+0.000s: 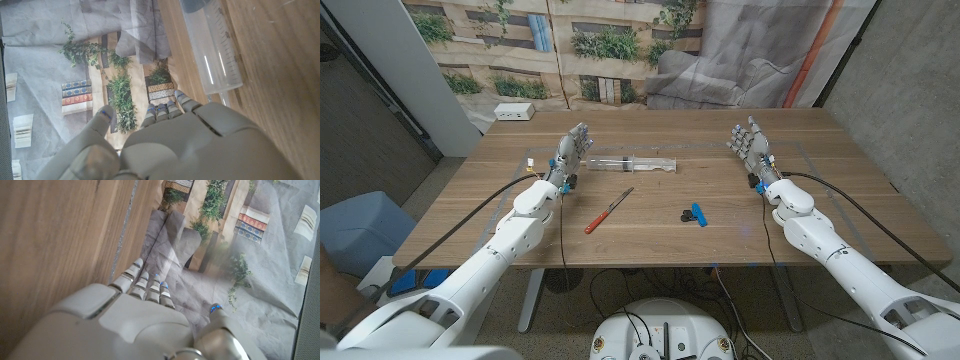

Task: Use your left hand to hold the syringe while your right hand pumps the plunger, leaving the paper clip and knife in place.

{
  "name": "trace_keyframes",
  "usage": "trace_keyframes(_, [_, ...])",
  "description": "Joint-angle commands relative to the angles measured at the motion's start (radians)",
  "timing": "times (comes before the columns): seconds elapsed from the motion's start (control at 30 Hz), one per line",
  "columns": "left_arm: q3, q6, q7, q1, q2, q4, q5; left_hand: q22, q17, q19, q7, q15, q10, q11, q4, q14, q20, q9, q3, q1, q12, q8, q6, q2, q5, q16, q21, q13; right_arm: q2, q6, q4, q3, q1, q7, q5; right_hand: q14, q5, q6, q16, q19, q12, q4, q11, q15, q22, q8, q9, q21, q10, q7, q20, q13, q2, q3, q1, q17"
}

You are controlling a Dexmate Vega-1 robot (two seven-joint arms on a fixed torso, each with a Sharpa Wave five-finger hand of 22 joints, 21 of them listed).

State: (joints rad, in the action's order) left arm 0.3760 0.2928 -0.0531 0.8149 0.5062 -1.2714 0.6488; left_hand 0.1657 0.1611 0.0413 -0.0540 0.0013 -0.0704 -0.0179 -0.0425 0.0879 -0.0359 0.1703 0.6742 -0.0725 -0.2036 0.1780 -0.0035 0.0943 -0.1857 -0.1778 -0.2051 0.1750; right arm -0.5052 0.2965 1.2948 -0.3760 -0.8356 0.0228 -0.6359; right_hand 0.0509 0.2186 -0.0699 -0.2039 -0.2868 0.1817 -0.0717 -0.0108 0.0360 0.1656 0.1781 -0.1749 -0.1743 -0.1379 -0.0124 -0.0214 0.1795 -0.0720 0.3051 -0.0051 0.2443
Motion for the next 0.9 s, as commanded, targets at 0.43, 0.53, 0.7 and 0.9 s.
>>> trace_keyframes(0.43, [0.019, -0.127, -0.033, -0.057, 0.109, -0.068, -0.050, 0.000, 0.005, 0.011, 0.018, -0.002, -0.005, 0.014, 0.118, 0.007, -0.004, 0.004, 0.039, -0.084, 0.006, 0.013, 0.016, 0.051, 0.005, 0.003, 0.016, 0.002, 0.002, -0.024, 0.061, -0.021, -0.025, -0.089, 0.056, 0.004, 0.008, -0.004, -0.003, 0.006, 0.006, -0.003, -0.001, 0.007, 0.002, 0.004, -0.001, -0.004, -0.005, 0.008, -0.011, 0.004, 0.002, 0.003, 0.010, 0.001])
trace_keyframes(0.53, [0.026, -0.141, -0.041, -0.072, 0.131, -0.077, -0.071, 0.000, 0.005, 0.010, 0.026, -0.005, -0.005, 0.021, 0.138, 0.007, 0.001, 0.004, 0.043, -0.097, 0.007, 0.014, 0.018, 0.048, 0.006, 0.003, 0.017, 0.003, 0.002, -0.025, 0.064, -0.022, -0.027, -0.095, 0.061, 0.003, 0.009, -0.002, -0.003, 0.007, 0.006, -0.003, -0.001, 0.006, 0.001, 0.004, -0.001, -0.004, -0.005, 0.008, -0.011, 0.004, 0.002, 0.003, 0.011, 0.001])
trace_keyframes(0.7, [0.043, -0.164, -0.024, -0.087, 0.173, -0.115, -0.135, 0.000, 0.006, 0.011, 0.044, -0.010, 0.005, 0.038, 0.190, 0.007, 0.000, 0.004, 0.050, -0.130, 0.005, 0.020, 0.030, 0.033, 0.005, 0.002, 0.019, 0.003, 0.007, -0.011, 0.061, -0.019, -0.032, -0.103, 0.064, 0.003, 0.010, -0.002, -0.003, 0.007, 0.006, -0.004, -0.001, 0.005, 0.001, 0.004, -0.001, -0.005, -0.005, 0.008, -0.011, 0.004, 0.001, 0.004, 0.013, -0.001])
trace_keyframes(0.9, [0.072, -0.270, 0.009, -0.100, 0.244, -0.219, -0.225, 0.000, 0.006, 0.018, 0.053, -0.023, 0.042, 0.050, 0.221, -0.008, 0.001, 0.005, 0.054, -0.162, -0.005, 0.027, 0.050, 0.026, 0.004, -0.003, 0.019, 0.004, -0.001, -0.003, 0.070, -0.011, -0.042, -0.114, 0.070, 0.003, 0.010, -0.002, -0.003, 0.008, 0.006, -0.005, -0.001, 0.005, 0.001, 0.005, -0.001, -0.006, -0.005, 0.008, -0.012, 0.004, -0.001, 0.004, 0.015, -0.002])
